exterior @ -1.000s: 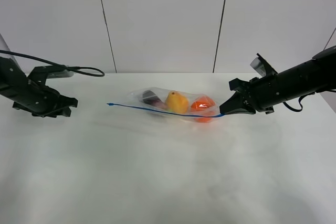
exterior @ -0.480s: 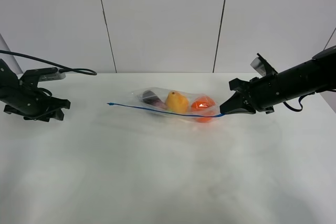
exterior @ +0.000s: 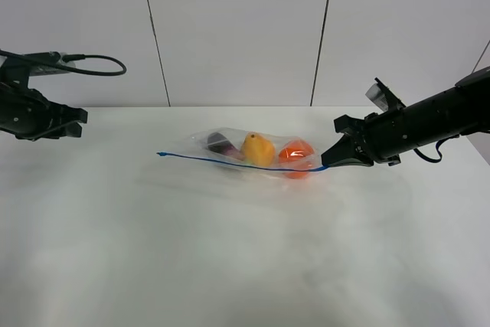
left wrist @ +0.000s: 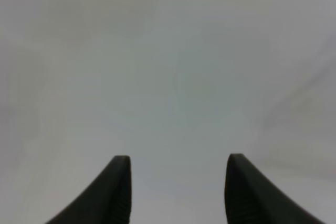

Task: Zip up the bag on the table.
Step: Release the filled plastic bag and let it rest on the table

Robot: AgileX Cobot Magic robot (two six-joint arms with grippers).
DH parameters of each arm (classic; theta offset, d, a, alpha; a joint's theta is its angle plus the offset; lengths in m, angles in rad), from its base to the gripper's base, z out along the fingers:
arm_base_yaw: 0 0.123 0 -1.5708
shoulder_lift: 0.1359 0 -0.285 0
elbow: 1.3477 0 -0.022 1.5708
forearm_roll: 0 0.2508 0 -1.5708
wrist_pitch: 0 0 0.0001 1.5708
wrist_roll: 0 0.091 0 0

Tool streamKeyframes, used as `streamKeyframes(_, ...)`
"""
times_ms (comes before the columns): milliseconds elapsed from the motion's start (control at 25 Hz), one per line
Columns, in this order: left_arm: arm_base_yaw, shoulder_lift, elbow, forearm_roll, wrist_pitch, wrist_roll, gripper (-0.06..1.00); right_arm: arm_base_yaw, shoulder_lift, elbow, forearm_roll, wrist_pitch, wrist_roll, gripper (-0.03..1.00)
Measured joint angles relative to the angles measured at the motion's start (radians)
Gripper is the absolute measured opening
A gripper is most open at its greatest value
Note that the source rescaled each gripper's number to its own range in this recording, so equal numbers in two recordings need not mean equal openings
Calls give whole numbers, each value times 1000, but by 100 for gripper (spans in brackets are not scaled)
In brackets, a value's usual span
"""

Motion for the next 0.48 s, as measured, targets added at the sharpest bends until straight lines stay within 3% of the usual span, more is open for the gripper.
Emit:
streamKeyframes(320, -97, -194, 0, -49, 52, 79, 87, 0, 0, 0, -1, 0, 0, 0)
streamKeyframes(480, -100, -327, 0, -48, 112, 83, 87, 0, 0, 0, -3, 0, 0, 0)
